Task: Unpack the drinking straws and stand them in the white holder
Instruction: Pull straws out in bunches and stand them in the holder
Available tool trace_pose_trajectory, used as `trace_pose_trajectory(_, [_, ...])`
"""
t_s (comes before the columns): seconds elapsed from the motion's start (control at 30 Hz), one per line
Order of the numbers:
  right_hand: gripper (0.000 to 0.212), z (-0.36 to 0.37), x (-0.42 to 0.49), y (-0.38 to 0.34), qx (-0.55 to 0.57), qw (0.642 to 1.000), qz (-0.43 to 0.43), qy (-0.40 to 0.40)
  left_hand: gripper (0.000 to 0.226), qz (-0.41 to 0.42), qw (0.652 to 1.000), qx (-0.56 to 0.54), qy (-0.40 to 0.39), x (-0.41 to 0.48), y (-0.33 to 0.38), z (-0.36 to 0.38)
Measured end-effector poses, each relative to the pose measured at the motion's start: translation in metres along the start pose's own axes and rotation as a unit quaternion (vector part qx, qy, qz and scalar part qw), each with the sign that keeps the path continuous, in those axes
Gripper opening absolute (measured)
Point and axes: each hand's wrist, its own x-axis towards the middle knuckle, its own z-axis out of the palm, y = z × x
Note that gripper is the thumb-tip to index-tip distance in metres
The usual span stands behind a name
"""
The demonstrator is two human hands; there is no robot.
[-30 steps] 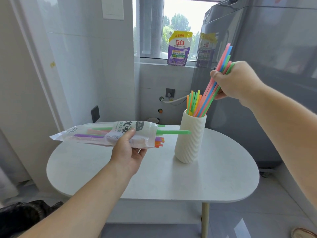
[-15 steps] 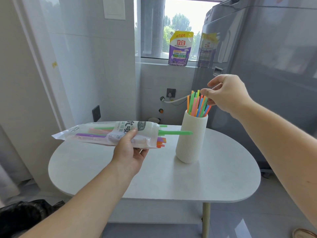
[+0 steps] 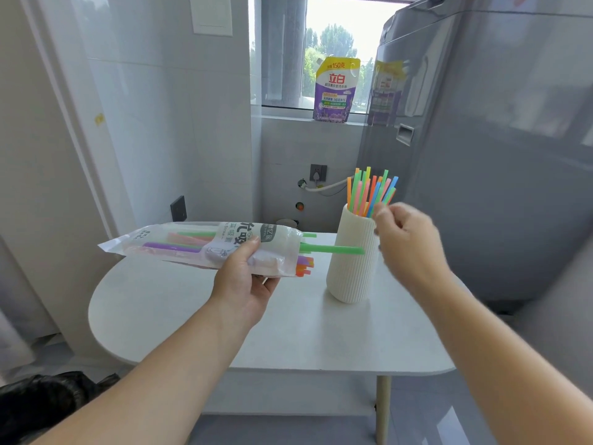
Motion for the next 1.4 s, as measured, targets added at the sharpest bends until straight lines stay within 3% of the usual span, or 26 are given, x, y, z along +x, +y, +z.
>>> trace_pose_trajectory(0.1, [0.030, 0.014, -0.021, 0.013, 0.117, 0.977, 0.133, -0.117, 0.037, 0.007, 0.999, 0.033, -0.014, -0.003, -0.003, 0.003])
trace_pose_trajectory(0.27, [0.036, 0.025, -0.033, 0.019, 0.264, 0.921, 0.237, -0.160, 0.029, 0.026, 0.995, 0.083, -0.049, -0.009, -0.010, 0.012])
trace_pose_trajectory(0.6, [0.018, 0.024, -0.039, 0.022, 0.323, 0.909, 0.233, -0.124, 0.036, 0.041, 0.991, 0.115, -0.053, -0.016, -0.016, 0.018])
trace_pose_trajectory(0.8, [0.007, 0.019, -0.038, 0.026, 0.371, 0.875, 0.278, -0.142, 0.030, 0.041, 0.993, 0.101, -0.052, -0.013, -0.015, 0.015])
trace_pose_trajectory(0.93, [0.011, 0.019, -0.040, 0.025, 0.363, 0.876, 0.259, -0.184, 0.031, 0.043, 0.990, 0.114, -0.067, -0.014, -0.018, 0.016])
trace_pose_trajectory(1.1, [0.023, 0.011, -0.036, 0.028, 0.369, 0.873, 0.268, -0.172, 0.029, 0.036, 0.993, 0.095, -0.061, -0.011, -0.015, 0.014])
trace_pose_trajectory(1.2, [0.016, 0.005, -0.034, 0.032, 0.401, 0.850, 0.296, -0.173, 0.022, 0.030, 0.995, 0.077, -0.049, -0.008, -0.011, 0.011])
trace_pose_trajectory(1.3, [0.004, 0.003, -0.033, 0.033, 0.468, 0.802, 0.327, -0.174, 0.022, 0.025, 0.997, 0.062, -0.037, -0.007, -0.010, 0.009])
trace_pose_trajectory(1.4, [0.020, 0.003, -0.034, 0.029, 0.516, 0.769, 0.337, -0.170, 0.025, 0.019, 0.998, 0.052, -0.030, -0.007, -0.011, 0.009])
